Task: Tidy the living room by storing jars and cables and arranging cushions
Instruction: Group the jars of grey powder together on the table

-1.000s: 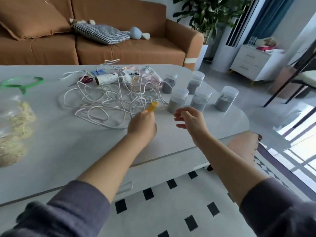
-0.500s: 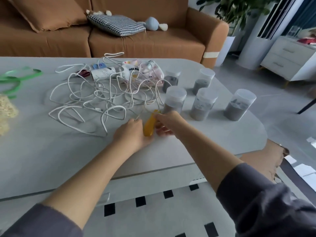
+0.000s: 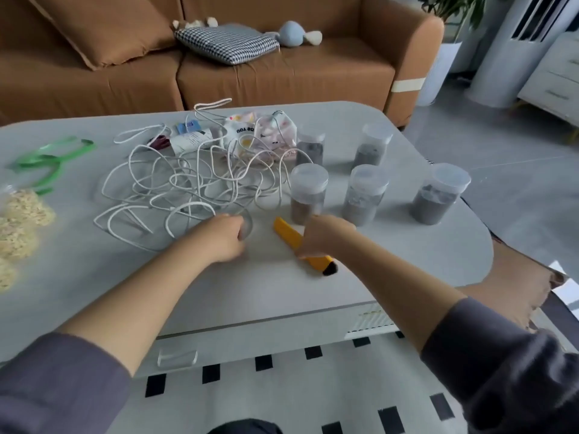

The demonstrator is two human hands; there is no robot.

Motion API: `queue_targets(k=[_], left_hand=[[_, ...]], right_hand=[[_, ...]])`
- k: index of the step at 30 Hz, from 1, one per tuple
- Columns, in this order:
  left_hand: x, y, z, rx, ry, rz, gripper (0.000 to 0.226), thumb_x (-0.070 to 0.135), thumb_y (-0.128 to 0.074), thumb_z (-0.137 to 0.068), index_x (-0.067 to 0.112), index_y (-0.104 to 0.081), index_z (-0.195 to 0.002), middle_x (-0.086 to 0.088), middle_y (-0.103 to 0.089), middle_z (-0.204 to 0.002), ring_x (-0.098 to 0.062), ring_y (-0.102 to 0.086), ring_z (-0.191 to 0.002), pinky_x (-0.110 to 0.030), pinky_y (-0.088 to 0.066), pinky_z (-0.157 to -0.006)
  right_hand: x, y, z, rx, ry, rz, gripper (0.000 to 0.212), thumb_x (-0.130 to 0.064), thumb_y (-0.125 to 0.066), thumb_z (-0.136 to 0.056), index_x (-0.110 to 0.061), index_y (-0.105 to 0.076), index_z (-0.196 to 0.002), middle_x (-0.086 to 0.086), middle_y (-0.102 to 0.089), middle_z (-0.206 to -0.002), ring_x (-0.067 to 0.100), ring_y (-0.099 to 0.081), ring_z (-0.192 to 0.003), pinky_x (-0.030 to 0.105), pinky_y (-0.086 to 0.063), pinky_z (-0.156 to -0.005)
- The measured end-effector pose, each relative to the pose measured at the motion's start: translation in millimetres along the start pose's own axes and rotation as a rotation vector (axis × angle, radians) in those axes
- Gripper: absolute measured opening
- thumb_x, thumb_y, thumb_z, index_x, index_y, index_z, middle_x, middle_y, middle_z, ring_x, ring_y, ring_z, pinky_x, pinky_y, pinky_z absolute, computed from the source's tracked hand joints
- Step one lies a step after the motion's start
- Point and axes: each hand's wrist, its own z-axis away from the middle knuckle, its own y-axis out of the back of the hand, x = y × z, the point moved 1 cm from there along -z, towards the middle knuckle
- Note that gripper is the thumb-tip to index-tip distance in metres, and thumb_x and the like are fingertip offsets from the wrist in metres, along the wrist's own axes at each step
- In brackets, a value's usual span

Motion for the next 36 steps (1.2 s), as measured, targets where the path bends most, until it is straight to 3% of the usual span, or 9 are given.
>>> queue_targets(k=[7,12,15,21,24,28,29,32,36], left_hand=[[54.8,42.2,-18.0,0.225,0.14,0.086,0.023,0.014,-0.046,-0.085,0.008,-0.061,-0.101,-0.015,-0.066,-0.099,-0.035,-0.063,-0.091,-0.035,-0.052,-0.077],[100.6,72.9,-33.4,0.755,-0.214,0.299,0.009,0.021,-0.047,-0.085,0.016,-0.055,-0.087,-0.003,-0.055,-0.089,-0.03,-0.052,-0.084,-0.036,-0.042,-0.069],[125.3,66.2,-56.0,0.587,-0.48,0.209,0.031,0.039,-0.05,-0.084,0.016,-0.056,-0.103,-0.007,-0.056,-0.11,-0.029,-0.052,-0.107,-0.043,-0.045,-0.088],[136.9,43.1,-83.2,0.201,-0.385,-0.021,0.077,0.07,-0.055,-0.079,0.026,-0.037,-0.139,-0.003,-0.039,-0.145,-0.026,-0.037,-0.135,-0.043,-0.032,-0.108],[121.6,42.5,-87.1,0.203,-0.349,-0.025,0.085,0.071,-0.062,-0.072,0.026,-0.036,-0.139,-0.001,-0.039,-0.144,-0.025,-0.036,-0.135,-0.045,-0.035,-0.108],[102.0,50.8,-89.7,0.142,-0.343,0.066,0.077,0.052,-0.074,-0.068,0.027,-0.039,-0.132,0.001,-0.041,-0.137,-0.02,-0.04,-0.129,-0.04,-0.039,-0.104],[100.2,52.0,-89.3,0.128,-0.355,0.085,0.071,0.045,-0.075,-0.069,0.027,-0.04,-0.128,0.001,-0.042,-0.134,-0.019,-0.041,-0.126,-0.037,-0.039,-0.101],[100.1,54.4,-88.2,0.096,-0.359,0.148,0.06,0.039,-0.077,-0.07,0.029,-0.042,-0.117,0.002,-0.043,-0.124,-0.019,-0.045,-0.114,-0.035,-0.042,-0.093],[104.1,54.5,-87.3,0.112,-0.341,0.235,0.069,0.052,-0.082,-0.064,0.029,-0.042,-0.115,0.003,-0.045,-0.12,-0.018,-0.047,-0.11,-0.035,-0.042,-0.087]], right_hand=[[54.8,13.3,-1.2,-0.285,-0.013,0.063,0.036,-0.034,-0.071,-0.085,-0.006,-0.063,-0.107,0.006,-0.062,-0.092,0.018,-0.064,-0.065,0.023,-0.047,-0.047],[107.1,22.1,13.8,-0.356,-0.139,-0.045,0.042,-0.026,-0.073,-0.085,-0.01,-0.06,-0.121,0.013,-0.063,-0.112,0.027,-0.067,-0.095,0.031,-0.06,-0.069],[144.4,24.9,29.0,-0.385,-0.264,-0.121,0.041,-0.017,-0.072,-0.086,-0.004,-0.059,-0.122,0.015,-0.065,-0.106,0.025,-0.067,-0.093,0.031,-0.06,-0.068],[170.3,29.9,23.1,-0.102,-0.361,-0.327,0.038,-0.012,-0.067,-0.087,-0.01,-0.056,-0.123,0.009,-0.062,-0.101,0.023,-0.065,-0.073,0.034,-0.059,-0.07],[161.3,27.8,4.4,0.139,-0.322,-0.13,0.025,-0.021,-0.065,-0.085,-0.009,-0.061,-0.107,0.007,-0.057,-0.092,0.023,-0.055,-0.07,0.025,-0.039,-0.046],[149.2,30.9,2.5,0.269,-0.282,-0.06,0.023,-0.026,-0.056,-0.09,-0.012,-0.046,-0.074,0.008,-0.054,-0.085,0.029,-0.049,-0.084,0.029,-0.035,-0.057],[144.4,38.5,6.5,0.279,-0.255,-0.09,0.018,-0.028,-0.058,-0.089,-0.011,-0.052,-0.087,0.009,-0.057,-0.095,0.03,-0.051,-0.09,0.03,-0.038,-0.064],[126.4,67.8,16.6,0.255,-0.072,-0.26,0.084,-0.032,-0.074,-0.078,-0.02,-0.027,-0.146,0.008,-0.048,-0.132,0.027,-0.049,-0.118,0.034,-0.042,-0.088],[104.4,75.1,3.2,0.299,0.071,-0.299,0.084,-0.024,-0.077,-0.076,-0.024,-0.032,-0.148,0.006,-0.05,-0.137,0.022,-0.048,-0.12,0.025,-0.035,-0.082]])
